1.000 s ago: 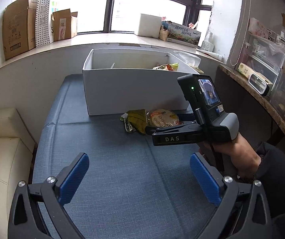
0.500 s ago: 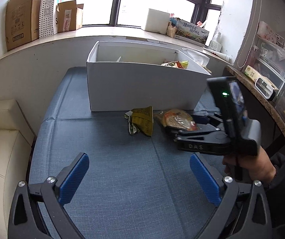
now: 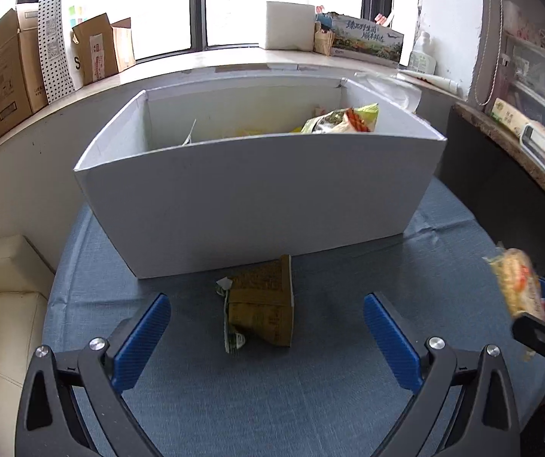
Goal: Organize snacks
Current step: 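Grasp the orange-labelled round bread pack with the right tool while the left tool grasps the olive-yellow bag, then lower the bread pack and olive-yellow bag into the white box and open both tools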
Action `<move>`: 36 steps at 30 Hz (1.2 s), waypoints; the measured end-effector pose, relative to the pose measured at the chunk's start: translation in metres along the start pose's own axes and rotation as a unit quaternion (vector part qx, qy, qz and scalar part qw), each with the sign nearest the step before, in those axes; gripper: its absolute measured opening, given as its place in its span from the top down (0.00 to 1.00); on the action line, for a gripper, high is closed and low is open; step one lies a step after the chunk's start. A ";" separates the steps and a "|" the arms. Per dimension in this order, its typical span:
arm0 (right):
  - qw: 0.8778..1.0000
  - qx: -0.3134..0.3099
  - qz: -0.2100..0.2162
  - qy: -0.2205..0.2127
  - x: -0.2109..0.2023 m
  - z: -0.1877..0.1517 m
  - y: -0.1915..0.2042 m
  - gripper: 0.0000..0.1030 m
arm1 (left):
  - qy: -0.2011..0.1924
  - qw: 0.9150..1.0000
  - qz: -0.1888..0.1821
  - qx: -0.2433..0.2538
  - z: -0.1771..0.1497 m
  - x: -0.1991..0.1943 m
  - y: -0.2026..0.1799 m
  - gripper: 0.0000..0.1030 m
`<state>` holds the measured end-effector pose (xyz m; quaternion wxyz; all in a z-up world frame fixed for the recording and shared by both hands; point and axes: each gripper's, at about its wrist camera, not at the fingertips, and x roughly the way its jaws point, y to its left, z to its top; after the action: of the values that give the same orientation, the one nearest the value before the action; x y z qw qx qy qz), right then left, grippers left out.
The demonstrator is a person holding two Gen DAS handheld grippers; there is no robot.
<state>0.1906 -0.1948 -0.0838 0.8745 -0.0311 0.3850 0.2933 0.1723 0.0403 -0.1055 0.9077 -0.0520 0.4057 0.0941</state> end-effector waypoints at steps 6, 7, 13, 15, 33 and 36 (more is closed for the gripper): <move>0.999 0.038 0.006 0.003 -0.001 -0.007 -0.018 0.25 | 0.031 0.999 0.029 0.000 0.000 0.039 -0.005 0.01; 0.999 0.041 0.009 0.003 0.000 -0.008 -0.019 0.25 | 0.034 0.999 0.029 0.002 -0.001 0.042 -0.006 0.03; 0.999 0.039 0.013 0.005 0.001 -0.009 -0.018 0.25 | 0.060 0.998 0.012 -0.015 -0.005 0.051 0.001 0.53; 0.999 0.039 0.016 0.005 0.002 -0.009 -0.018 0.25 | 0.057 0.998 0.012 -0.014 -0.006 0.047 0.002 0.54; 0.998 0.013 0.059 -0.021 -0.006 0.021 0.011 0.25 | -0.025 1.000 0.001 -0.014 0.022 -0.087 0.005 0.54; 0.997 -0.001 0.068 -0.042 -0.012 0.047 0.021 0.25 | -0.042 0.999 0.001 -0.015 0.048 -0.102 0.013 0.54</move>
<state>0.2037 -0.1707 -0.0388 0.8681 0.0068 0.3487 0.3533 0.1375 0.0477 0.0020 0.9228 -0.0608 0.3662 0.1032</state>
